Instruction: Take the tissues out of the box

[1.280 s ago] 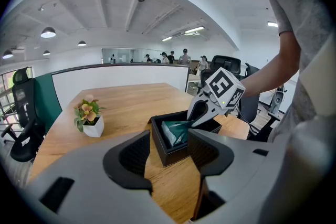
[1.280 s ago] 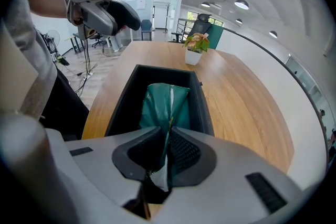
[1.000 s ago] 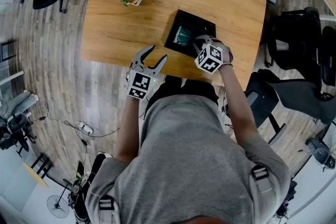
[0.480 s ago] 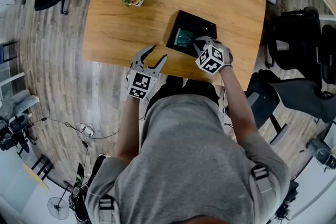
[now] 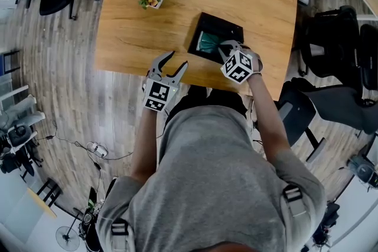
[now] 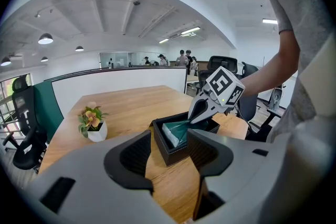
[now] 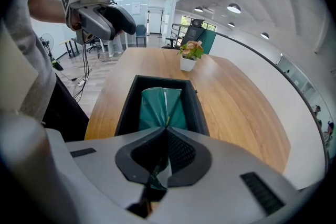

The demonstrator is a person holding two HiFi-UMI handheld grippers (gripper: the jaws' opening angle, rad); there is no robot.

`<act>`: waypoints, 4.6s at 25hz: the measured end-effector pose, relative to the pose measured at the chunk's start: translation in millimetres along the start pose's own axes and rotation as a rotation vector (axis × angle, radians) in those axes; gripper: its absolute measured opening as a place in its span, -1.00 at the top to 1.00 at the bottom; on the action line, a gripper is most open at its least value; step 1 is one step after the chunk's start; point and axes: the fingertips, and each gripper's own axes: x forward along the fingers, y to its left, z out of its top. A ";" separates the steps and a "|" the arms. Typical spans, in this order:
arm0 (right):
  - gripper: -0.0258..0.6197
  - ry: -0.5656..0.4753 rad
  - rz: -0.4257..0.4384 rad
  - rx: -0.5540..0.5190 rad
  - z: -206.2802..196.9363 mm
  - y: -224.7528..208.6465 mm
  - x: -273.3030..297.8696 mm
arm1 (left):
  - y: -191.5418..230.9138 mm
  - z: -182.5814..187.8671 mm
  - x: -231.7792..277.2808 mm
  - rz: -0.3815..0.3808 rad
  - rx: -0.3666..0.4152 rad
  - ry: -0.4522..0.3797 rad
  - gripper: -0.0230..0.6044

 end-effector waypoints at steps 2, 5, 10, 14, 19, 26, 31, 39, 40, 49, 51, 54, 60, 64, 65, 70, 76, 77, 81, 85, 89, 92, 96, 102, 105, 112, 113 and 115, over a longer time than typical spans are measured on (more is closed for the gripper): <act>0.89 0.001 -0.010 -0.002 1.1 -0.7 -2.1 | 0.3 1.4 -1.1 -0.001 0.004 -0.005 0.20; 0.89 -0.002 -0.023 -0.004 1.1 -0.2 -5.8 | -1.7 2.5 -2.2 -0.002 0.010 -0.010 0.20; 0.89 -0.011 -0.044 -0.004 4.7 -0.1 -13.2 | -3.9 4.9 -6.8 0.000 0.017 -0.021 0.20; 0.89 -0.012 -0.058 0.002 6.7 1.3 -17.8 | -4.9 6.4 -11.5 0.004 0.024 -0.030 0.20; 0.89 -0.024 -0.078 0.006 7.7 4.3 -25.4 | -6.4 6.9 -18.9 0.018 0.031 -0.041 0.21; 0.89 -0.045 -0.121 0.000 14.9 6.4 -37.1 | -7.7 6.4 -31.6 0.036 0.033 -0.058 0.21; 0.89 -0.060 -0.146 -0.003 17.8 6.9 -46.0 | -13.3 8.8 -38.5 0.044 0.044 -0.067 0.21; 0.89 -0.076 -0.179 -0.005 26.9 7.0 -57.4 | -15.2 14.2 -53.4 0.054 0.059 -0.088 0.21; 0.89 -0.078 -0.183 -0.006 27.6 6.9 -59.1 | -16.0 14.2 -54.6 0.055 0.061 -0.089 0.21; 0.89 -0.098 -0.237 -0.007 34.6 1.7 -81.2 | -22.7 18.7 -64.1 0.052 0.088 -0.102 0.21; 0.89 -0.102 -0.247 -0.005 35.3 0.8 -86.5 | -23.9 20.8 -65.7 0.050 0.093 -0.105 0.21; 0.89 -0.110 -0.258 -0.001 35.4 -0.4 -93.0 | -25.5 23.4 -66.5 0.047 0.102 -0.106 0.21; 0.89 -0.116 -0.272 0.003 33.3 0.3 -100.0 | -29.6 25.0 -67.6 0.042 0.117 -0.106 0.21; 0.89 -0.123 -0.273 0.000 34.0 -0.7 -102.3 | -32.8 26.0 -67.7 0.039 0.128 -0.104 0.21; 0.89 -0.124 -0.272 -0.002 34.3 -0.6 -102.6 | -33.5 25.9 -67.8 0.039 0.130 -0.102 0.21; 0.89 -0.134 -0.275 -0.011 38.2 -0.8 -105.1 | -34.6 25.7 -69.5 0.041 0.134 -0.102 0.21; 0.89 -0.144 -0.276 -0.012 39.3 -0.1 -107.2 | -36.3 25.1 -71.2 0.045 0.138 -0.101 0.21; 0.89 -0.146 -0.276 -0.012 39.5 -0.1 -107.2 | -36.4 25.0 -71.4 0.046 0.138 -0.101 0.21; 0.89 -0.149 -0.278 -0.014 40.7 -0.3 -107.4 | -36.6 25.2 -71.1 0.047 0.136 -0.103 0.22; 0.90 -0.147 -0.277 -0.017 41.0 1.2 -108.1 | -37.4 25.2 -71.9 0.046 0.139 -0.104 0.21; 0.90 -0.141 -0.277 -0.019 40.2 0.5 -106.9 | -36.5 25.2 -71.5 0.046 0.137 -0.103 0.22; 0.90 -0.141 -0.276 -0.014 40.2 0.1 -105.8 | -35.8 23.8 -71.7 0.046 0.138 -0.100 0.22; 0.90 -0.139 -0.275 -0.013 40.3 0.2 -104.5 | -35.0 22.8 -71.7 0.046 0.137 -0.099 0.22; 0.90 -0.135 -0.276 -0.004 37.8 0.9 -103.9 | -32.8 19.9 -72.9 0.050 0.130 -0.096 0.22; 0.90 -0.132 -0.276 0.000 35.1 1.6 -103.0 | -31.8 16.2 -73.6 0.053 0.119 -0.094 0.22; 0.90 -0.127 -0.275 0.015 32.9 2.3 -100.4 | -29.4 13.5 -73.3 0.052 0.112 -0.094 0.22; 0.90 -0.127 -0.276 0.016 32.4 2.1 -100.0 | -29.4 13.4 -73.1 0.052 0.112 -0.095 0.22; 0.90 -0.130 -0.278 0.018 32.4 1.2 -99.7 | -28.9 13.1 -72.3 0.053 0.113 -0.094 0.22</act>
